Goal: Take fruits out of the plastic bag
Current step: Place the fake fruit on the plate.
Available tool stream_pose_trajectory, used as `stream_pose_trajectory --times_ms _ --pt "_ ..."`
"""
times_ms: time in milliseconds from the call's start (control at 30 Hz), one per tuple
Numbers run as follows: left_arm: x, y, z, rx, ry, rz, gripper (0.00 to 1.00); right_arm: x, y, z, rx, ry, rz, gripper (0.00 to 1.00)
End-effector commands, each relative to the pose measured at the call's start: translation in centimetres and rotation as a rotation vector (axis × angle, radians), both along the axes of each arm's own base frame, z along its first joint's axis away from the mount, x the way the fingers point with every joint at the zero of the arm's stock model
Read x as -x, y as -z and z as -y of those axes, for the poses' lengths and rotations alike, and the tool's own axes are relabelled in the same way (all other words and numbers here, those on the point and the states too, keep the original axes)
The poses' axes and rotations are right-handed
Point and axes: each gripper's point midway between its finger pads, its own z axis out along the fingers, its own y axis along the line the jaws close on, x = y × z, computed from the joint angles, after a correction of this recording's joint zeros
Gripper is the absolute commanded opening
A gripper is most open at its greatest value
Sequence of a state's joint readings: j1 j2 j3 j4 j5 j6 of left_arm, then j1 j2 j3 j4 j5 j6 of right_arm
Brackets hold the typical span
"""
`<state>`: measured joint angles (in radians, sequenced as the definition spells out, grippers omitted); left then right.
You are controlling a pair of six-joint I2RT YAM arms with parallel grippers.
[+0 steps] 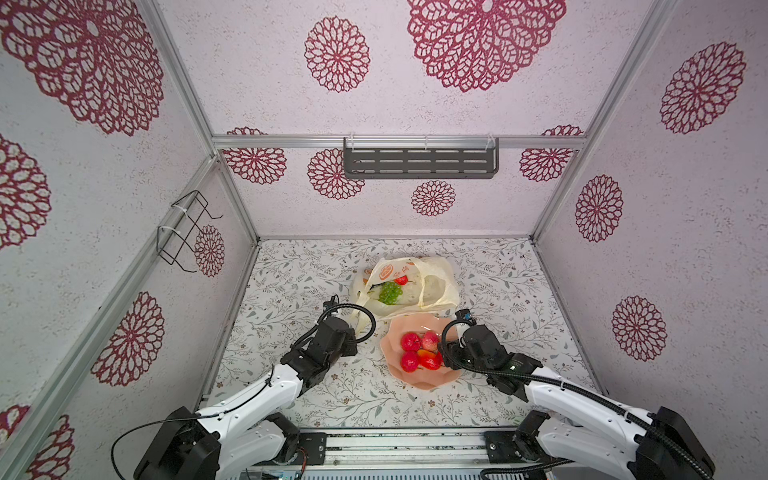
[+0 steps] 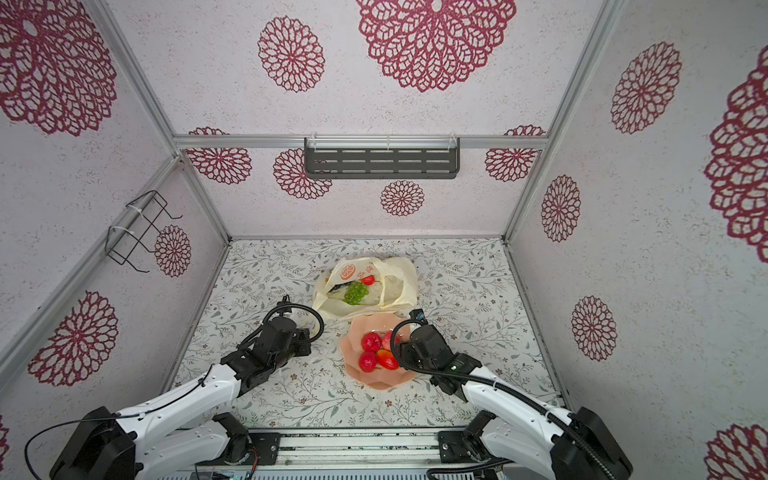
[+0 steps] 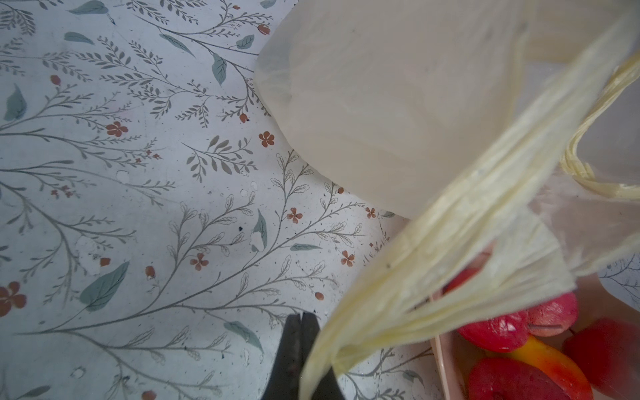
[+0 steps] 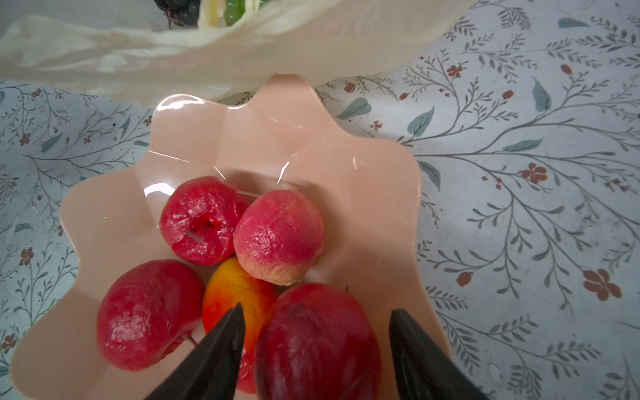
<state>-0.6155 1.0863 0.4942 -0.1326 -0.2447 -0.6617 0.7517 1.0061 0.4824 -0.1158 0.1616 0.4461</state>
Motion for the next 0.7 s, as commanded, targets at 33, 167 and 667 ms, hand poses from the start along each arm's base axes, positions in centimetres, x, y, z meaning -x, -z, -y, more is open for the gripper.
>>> stream_pose_trajectory --times_ms 33,167,667 --pt "-0.2 -0.5 0.0 0.008 0.001 0.029 0.0 -1.0 -2.8 -0.5 -0.044 0.011 0.07 0.72" --pt "-0.1 -0.6 0.0 0.013 0.001 0.031 0.0 -0.9 -3.0 -0.4 -0.045 0.012 0.073 0.73" --pt "0.7 -1.9 -0.7 0.026 0.001 0.068 0.0 -1.3 -9.2 -1.9 -0.099 -0.087 0.218 0.61"
